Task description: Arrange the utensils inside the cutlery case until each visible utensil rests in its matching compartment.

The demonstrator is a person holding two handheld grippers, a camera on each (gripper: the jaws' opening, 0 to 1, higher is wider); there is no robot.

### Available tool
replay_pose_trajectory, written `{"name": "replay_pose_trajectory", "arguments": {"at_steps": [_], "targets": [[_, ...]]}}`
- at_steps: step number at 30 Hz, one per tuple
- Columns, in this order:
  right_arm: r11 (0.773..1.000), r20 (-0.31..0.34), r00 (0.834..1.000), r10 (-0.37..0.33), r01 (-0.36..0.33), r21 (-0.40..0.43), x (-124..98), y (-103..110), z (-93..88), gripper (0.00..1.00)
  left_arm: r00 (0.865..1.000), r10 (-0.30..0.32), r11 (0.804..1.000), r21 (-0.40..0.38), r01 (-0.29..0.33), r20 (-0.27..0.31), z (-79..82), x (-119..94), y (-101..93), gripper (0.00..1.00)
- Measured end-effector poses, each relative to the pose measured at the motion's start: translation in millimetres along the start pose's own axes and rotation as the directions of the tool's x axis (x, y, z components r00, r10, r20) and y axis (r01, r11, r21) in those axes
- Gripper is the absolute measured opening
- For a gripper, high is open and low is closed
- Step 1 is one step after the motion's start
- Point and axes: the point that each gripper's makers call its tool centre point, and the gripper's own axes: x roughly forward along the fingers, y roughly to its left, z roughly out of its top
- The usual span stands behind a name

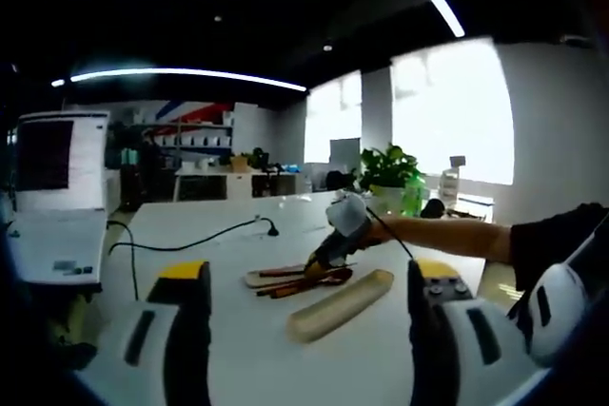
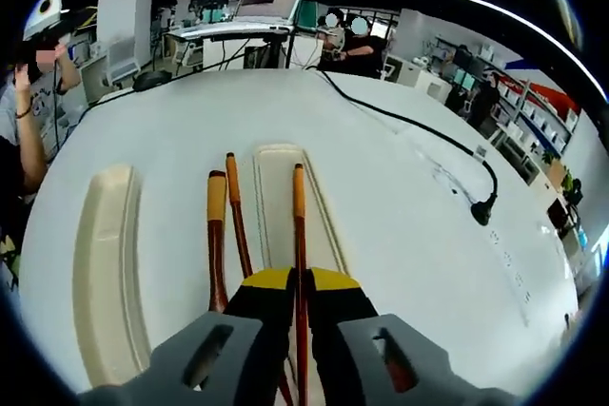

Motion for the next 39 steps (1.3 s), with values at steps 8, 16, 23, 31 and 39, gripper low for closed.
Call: {"name": "replay_pose_trajectory", "arguments": {"at_steps": [8,16,23,31,39], "targets": [[0.998,-0.003,1.0,-0.024,0.024,-0.052,-3,-3,3.1,0.03,1.0,0.005,1.0,-0.003,-0.005,-0.001,-2.1,0,-0.4,0.89],[0.997,0.035,0.999,-0.02,0.023,-0.071,-13,0,16.4,0.03,1.0,0.004,1.0,0.006,-0.004,-0.019,-5.0,1,1.8,0.89],[0.997,0.076,0.997,-0.022,0.027,-0.072,-23,3,29.0,0.03,1.0,0.002,1.0,0.01,-0.001,-0.024,-5.2,1,1.1,0.88],[0.994,0.095,0.995,-0.026,0.037,-0.107,-37,8,37.9,0.03,1.0,0.007,1.0,0.008,-0.007,-0.03,-6.9,2,3.1,0.88],[0.986,0.12,0.992,-0.048,0.066,-0.151,-64,15,53.6,0.03,1.0,0.016,1.0,0.005,-0.016,-0.027,-6.8,1,4.5,0.88]]}}
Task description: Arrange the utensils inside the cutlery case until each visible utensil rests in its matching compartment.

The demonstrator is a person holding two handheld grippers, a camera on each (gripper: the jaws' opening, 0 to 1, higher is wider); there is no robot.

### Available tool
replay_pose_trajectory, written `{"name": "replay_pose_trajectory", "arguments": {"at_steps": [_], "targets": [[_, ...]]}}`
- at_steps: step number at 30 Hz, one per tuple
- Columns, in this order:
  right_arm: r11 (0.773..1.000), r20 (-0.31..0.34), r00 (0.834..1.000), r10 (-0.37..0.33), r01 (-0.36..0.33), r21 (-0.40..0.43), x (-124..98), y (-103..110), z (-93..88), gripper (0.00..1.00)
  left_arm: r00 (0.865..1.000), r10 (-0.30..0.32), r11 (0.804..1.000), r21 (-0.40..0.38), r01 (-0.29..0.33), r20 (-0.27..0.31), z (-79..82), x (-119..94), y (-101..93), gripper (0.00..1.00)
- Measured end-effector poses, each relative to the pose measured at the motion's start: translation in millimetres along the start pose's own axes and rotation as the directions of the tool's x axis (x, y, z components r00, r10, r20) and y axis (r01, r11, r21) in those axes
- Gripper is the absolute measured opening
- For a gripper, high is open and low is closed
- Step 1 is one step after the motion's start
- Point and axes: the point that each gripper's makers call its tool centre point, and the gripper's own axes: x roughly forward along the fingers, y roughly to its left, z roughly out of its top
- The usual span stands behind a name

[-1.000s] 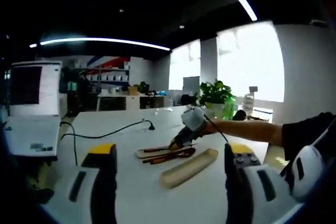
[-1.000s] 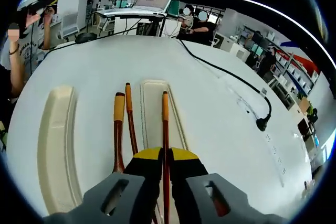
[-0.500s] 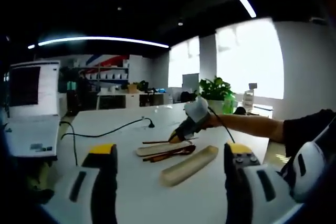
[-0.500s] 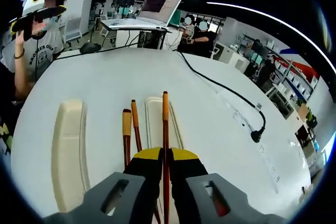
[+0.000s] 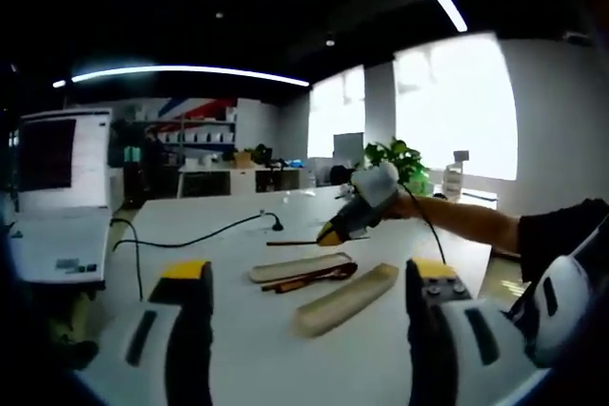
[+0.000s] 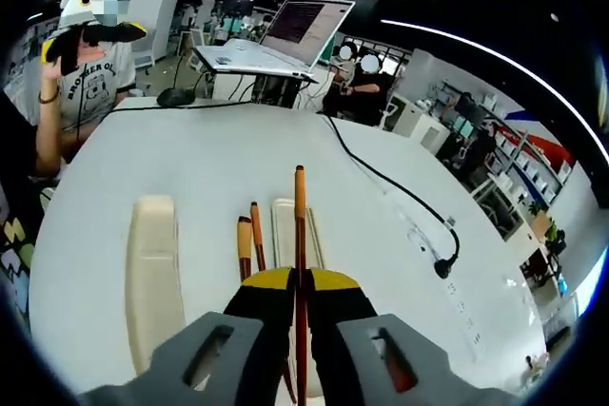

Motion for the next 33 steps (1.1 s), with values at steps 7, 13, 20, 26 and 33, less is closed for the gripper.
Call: {"name": "replay_pose_trajectory", "arguments": {"at_steps": [7,13,20,26,33], "targets": [[0.998,-0.005,1.0,0.022,-0.022,-0.056,-19,29,13.8,0.03,1.0,-0.005,1.0,0.002,0.005,-0.008,-1.2,0,0.1,0.88],[0.991,-0.015,0.998,0.065,-0.066,-0.117,-25,61,13.0,0.03,1.0,0.001,1.0,0.002,-0.001,-0.019,-4.4,3,1.2,0.87],[0.976,-0.025,0.992,0.127,-0.129,-0.173,-26,86,6.6,0.03,1.0,-0.009,1.0,0.002,0.009,-0.023,-4.9,4,-1.5,0.87],[0.961,-0.051,0.98,0.194,-0.2,-0.192,-24,107,-2.8,0.03,1.0,0.001,1.0,-0.002,-0.001,-0.028,-6.5,4,0.9,0.87],[0.946,-0.094,0.966,0.241,-0.255,-0.202,-17,119,-14.7,0.03,0.999,-0.003,1.0,-0.001,0.003,-0.033,-7.5,5,0.6,0.86]]}}
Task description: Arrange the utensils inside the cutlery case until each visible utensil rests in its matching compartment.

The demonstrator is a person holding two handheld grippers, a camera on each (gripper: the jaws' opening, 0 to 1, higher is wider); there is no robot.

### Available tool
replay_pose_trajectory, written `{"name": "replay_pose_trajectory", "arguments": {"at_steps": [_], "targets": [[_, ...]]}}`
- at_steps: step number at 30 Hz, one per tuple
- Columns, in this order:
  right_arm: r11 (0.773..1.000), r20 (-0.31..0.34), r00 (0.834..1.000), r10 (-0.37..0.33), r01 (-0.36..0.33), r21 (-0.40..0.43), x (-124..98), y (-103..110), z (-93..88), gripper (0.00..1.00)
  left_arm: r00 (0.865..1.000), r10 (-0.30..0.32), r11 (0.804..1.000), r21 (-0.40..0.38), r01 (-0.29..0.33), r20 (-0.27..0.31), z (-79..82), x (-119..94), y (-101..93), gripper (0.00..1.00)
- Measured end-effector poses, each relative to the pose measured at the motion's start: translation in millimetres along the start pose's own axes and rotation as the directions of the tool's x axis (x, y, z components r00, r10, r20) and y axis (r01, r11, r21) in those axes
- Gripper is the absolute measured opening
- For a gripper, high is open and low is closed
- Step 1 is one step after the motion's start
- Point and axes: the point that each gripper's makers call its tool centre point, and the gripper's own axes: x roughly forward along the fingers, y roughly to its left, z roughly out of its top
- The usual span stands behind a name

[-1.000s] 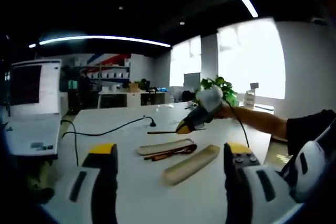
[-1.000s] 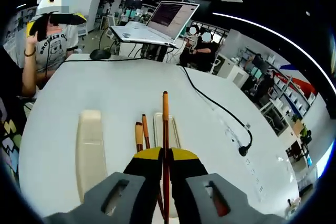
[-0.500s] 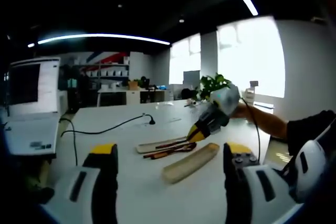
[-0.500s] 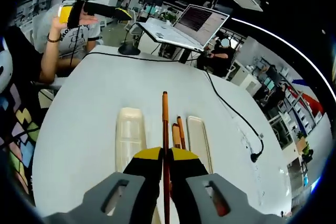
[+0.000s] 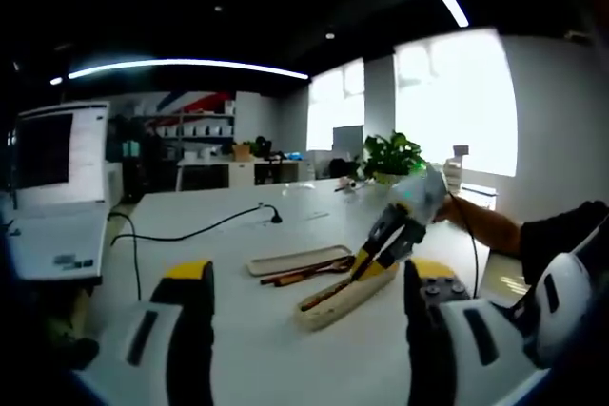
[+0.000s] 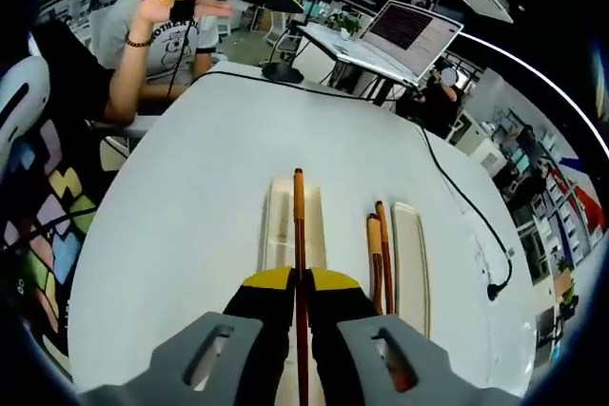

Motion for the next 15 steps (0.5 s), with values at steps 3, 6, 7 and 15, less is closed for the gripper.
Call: {"name": "replay_pose_trajectory", "arguments": {"at_steps": [3,6,7,15], "targets": [[1.0,-0.012,1.0,0.009,-0.009,0.004,2,0,-4.9,0.03,1.0,-0.002,1.0,-0.001,0.002,0.002,0.5,0,-0.1,0.86],[1.0,-0.018,1.0,0.017,-0.017,0.008,3,-1,-7.9,0.04,1.0,-0.001,1.0,-0.002,0.001,-0.002,-0.8,0,-0.1,0.86],[1.0,-0.019,1.0,0.024,-0.024,0.016,4,-1,-8.7,0.04,1.0,0.001,1.0,-0.002,-0.001,-0.003,-1.2,0,0.1,0.86],[0.998,-0.028,0.998,0.05,-0.049,0.046,11,3,-13.7,0.04,1.0,0.008,1.0,-0.006,-0.008,-0.007,-1.1,-1,3.7,0.86]]}}
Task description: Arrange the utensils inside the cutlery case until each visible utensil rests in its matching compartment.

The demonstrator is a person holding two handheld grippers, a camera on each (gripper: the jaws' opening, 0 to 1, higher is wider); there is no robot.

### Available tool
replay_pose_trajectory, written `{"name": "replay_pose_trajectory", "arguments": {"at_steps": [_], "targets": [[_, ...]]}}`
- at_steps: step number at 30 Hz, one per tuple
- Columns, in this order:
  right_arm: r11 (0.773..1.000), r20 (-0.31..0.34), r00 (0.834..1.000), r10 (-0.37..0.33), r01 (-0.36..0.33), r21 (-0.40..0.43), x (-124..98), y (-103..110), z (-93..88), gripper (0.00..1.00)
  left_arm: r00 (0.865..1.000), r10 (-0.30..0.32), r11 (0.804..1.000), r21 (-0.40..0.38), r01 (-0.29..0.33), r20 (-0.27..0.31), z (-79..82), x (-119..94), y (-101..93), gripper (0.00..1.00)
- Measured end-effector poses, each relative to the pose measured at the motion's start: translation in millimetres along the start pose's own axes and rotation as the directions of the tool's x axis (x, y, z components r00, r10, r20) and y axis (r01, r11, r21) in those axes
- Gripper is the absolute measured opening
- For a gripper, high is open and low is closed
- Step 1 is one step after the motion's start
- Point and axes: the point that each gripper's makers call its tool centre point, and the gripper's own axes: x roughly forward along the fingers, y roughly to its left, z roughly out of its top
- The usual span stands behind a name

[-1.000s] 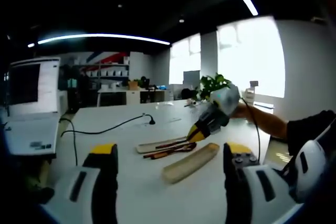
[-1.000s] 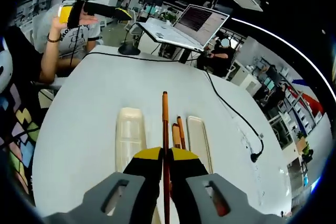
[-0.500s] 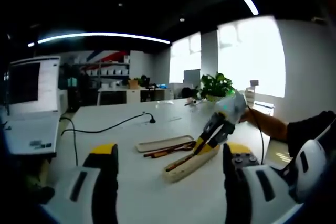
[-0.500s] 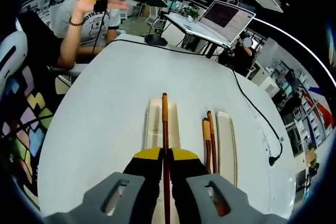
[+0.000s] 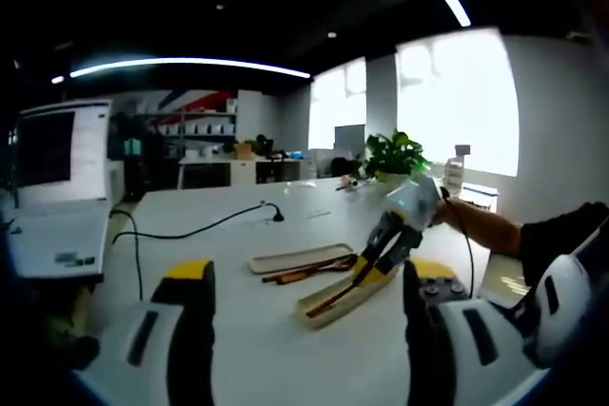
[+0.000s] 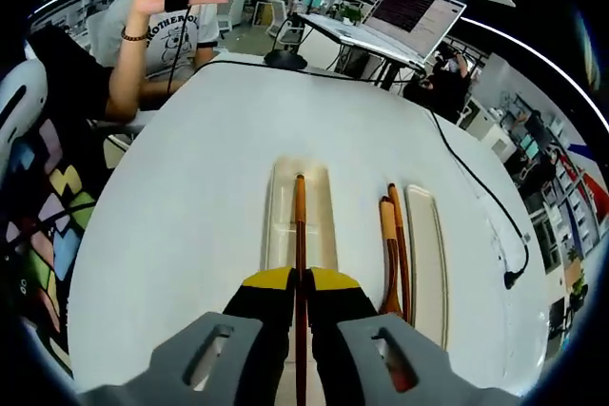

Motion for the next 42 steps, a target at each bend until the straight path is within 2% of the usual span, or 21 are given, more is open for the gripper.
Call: {"name": "replay_pose_trajectory", "arguments": {"at_steps": [6,12,14,15,21,23,26,29,33,35,36,42], "targets": [[1.0,0.002,1.0,0.014,-0.014,-0.007,4,1,-2.5,0.04,1.0,-0.01,1.0,0.011,0.011,-0.015,-3.0,3,-2.9,0.86],[0.999,0.001,1.0,0.022,-0.022,0.025,6,1,-4.9,0.04,1.0,-0.009,1.0,0.01,0.009,-0.023,-4.5,3,-1.3,0.86],[0.997,0.02,1.0,0.016,-0.018,0.069,6,-1,-2.3,0.07,1.0,-0.006,1.0,0.007,0.006,-0.019,-3.9,2,-0.5,0.86],[0.997,0.006,1.0,0.013,-0.014,0.082,5,-2,-5.1,0.08,1.0,-0.005,1.0,0.005,0.005,-0.018,-3.3,2,0.6,0.85],[0.997,0.021,1.0,0.022,-0.024,0.08,3,-4,-2.0,0.14,1.0,-0.003,1.0,0.003,0.003,-0.014,-3.5,1,0.8,0.86],[0.996,0.041,0.999,0.01,-0.014,0.085,-2,-8,4.2,0.14,1.0,-0.01,1.0,0.004,0.01,-0.004,-1.7,1,-0.2,0.86],[0.996,0.071,0.997,-0.005,-0.001,0.089,-8,-12,13.2,0.16,0.998,-0.054,0.998,-0.018,0.054,0.027,4.3,0,-5.6,0.86],[0.995,0.082,0.997,-0.008,0.001,0.095,-12,-16,17.8,0.17,0.996,-0.078,0.997,-0.023,0.079,0.032,4.0,1,-11.4,0.86],[0.995,0.089,0.995,-0.044,0.035,0.094,-17,-27,22.9,0.17,0.996,-0.086,0.996,-0.015,0.087,0.026,1.9,2,-15.8,0.86],[0.992,0.098,0.994,-0.054,0.042,0.122,-15,-33,24.6,0.15,0.996,-0.081,0.997,-0.016,0.081,0.026,1.3,3,-15.0,0.86],[0.991,0.093,0.994,-0.051,0.039,0.132,-14,-35,23.6,0.11,0.997,-0.077,0.997,-0.015,0.077,0.028,1.5,3,-14.4,0.85],[0.985,0.051,0.997,-0.065,0.056,0.165,-10,-54,16.5,0.11,0.997,-0.069,0.997,-0.021,0.069,0.036,3.7,0,-9.6,0.85]]}}
